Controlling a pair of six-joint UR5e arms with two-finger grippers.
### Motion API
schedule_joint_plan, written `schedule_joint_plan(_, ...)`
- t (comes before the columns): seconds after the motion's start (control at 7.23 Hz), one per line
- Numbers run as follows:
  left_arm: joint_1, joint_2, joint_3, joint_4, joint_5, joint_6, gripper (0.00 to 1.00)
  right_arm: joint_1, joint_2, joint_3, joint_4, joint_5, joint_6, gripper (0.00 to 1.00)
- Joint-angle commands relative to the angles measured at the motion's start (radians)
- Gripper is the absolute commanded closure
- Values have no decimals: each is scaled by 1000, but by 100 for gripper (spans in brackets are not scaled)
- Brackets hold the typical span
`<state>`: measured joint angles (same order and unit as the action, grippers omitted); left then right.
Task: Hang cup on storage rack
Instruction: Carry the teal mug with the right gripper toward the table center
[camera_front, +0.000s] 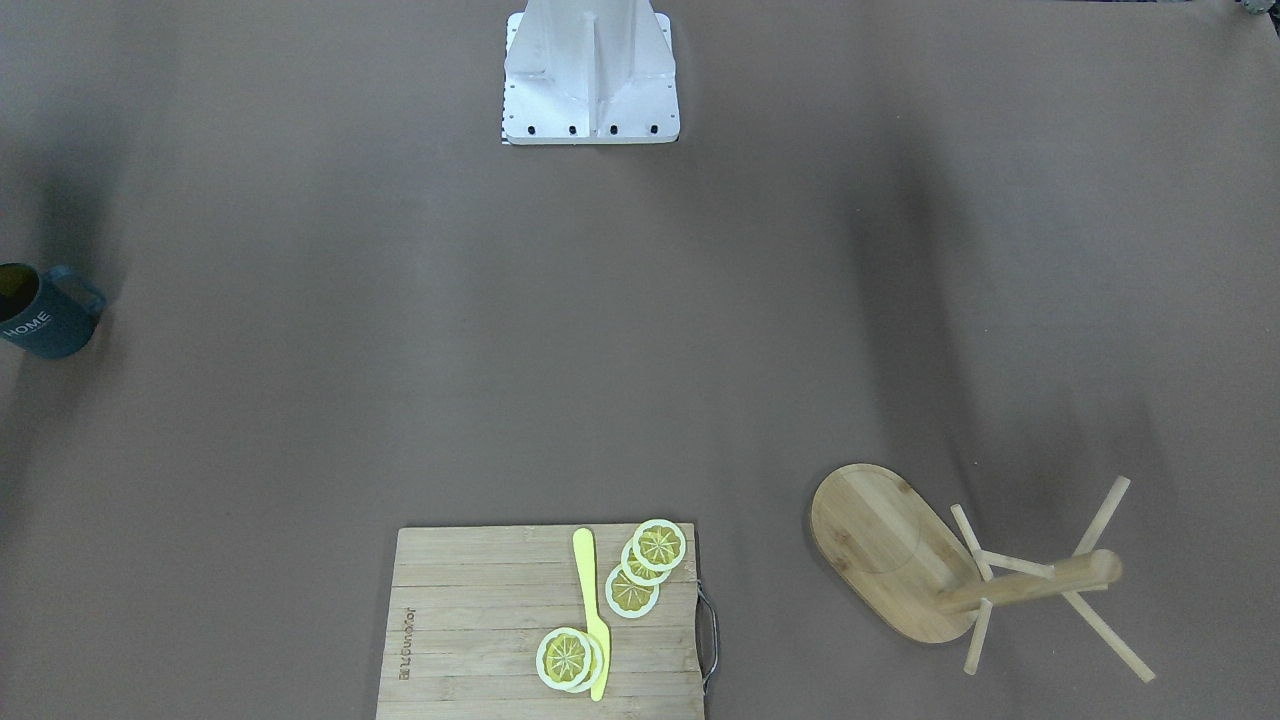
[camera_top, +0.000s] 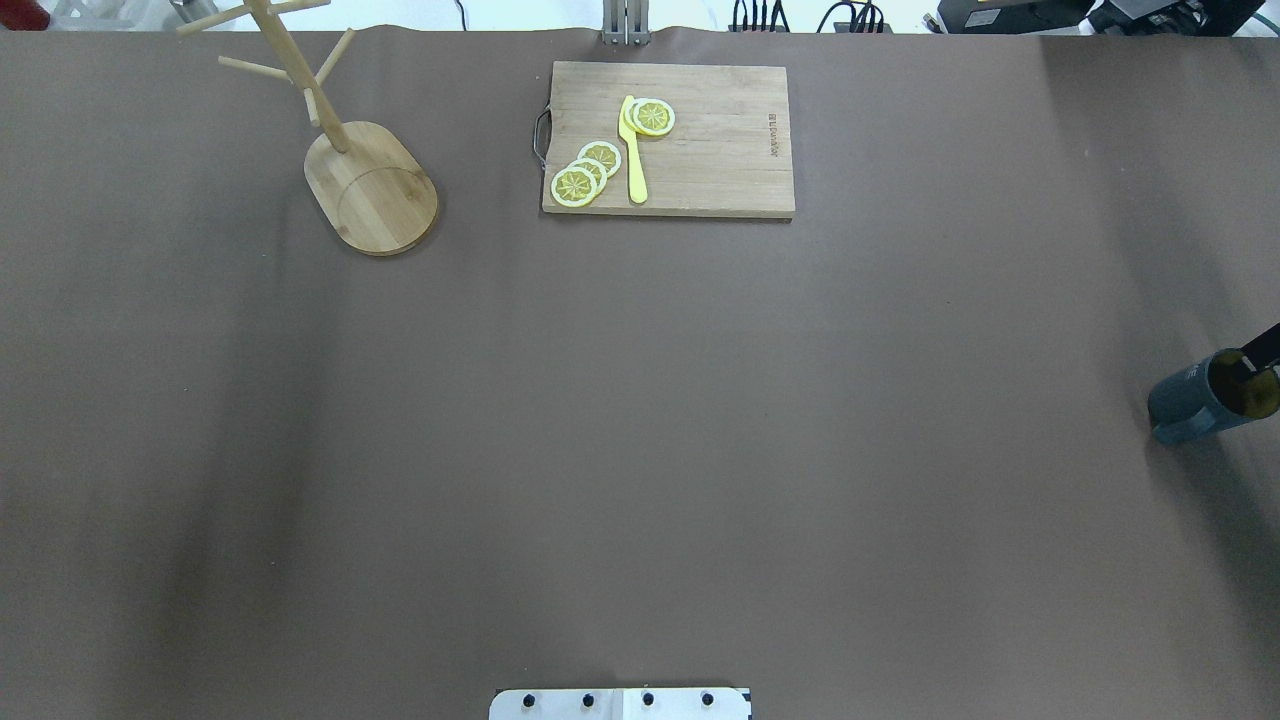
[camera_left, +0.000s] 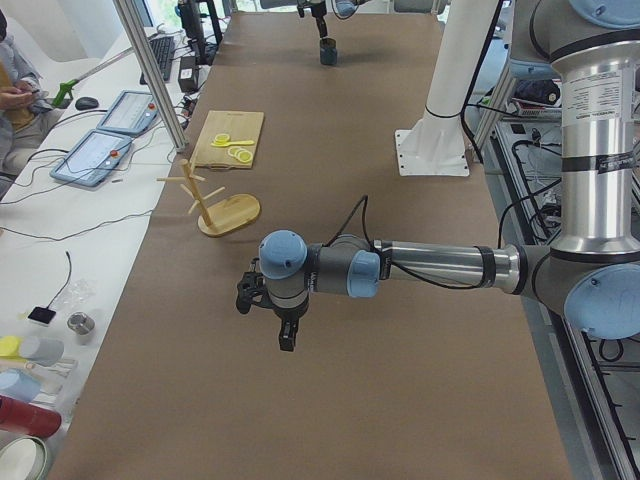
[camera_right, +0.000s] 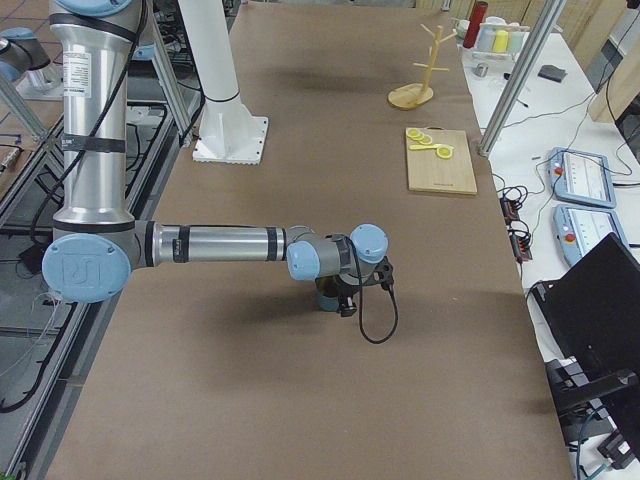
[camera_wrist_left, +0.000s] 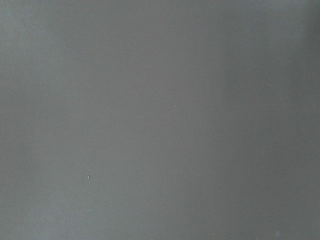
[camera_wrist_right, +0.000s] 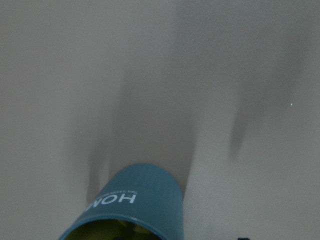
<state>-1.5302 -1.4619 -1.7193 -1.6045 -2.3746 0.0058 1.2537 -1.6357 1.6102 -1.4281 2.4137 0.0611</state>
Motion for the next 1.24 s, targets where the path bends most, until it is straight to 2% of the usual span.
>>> schedule_joint_plan(0.0,-1,2,-2,0,0,0,2,-13,0,-1,0,4,0,77)
schedule_joint_plan(0.28,-1,-2,0,0,0,0,2,-19,0,-3,0,2,-1,100)
schedule_joint_plan(0.55,-1,-3,-3,-2,0,2,2,-19,17,34,0,13,9,100)
schedule_joint_plan(0.69,-1,-5,-3,-27,0,2,2,-22,54,83,-8,15,79,100)
schedule_joint_plan(0.97,-1,3,0,-110,-2,0,2,-153,127,202,0,7,225,100)
schedule_joint_plan(1.11,-1,5,4,-126,-2,2,2,-222,207,218,-11,2,271,100)
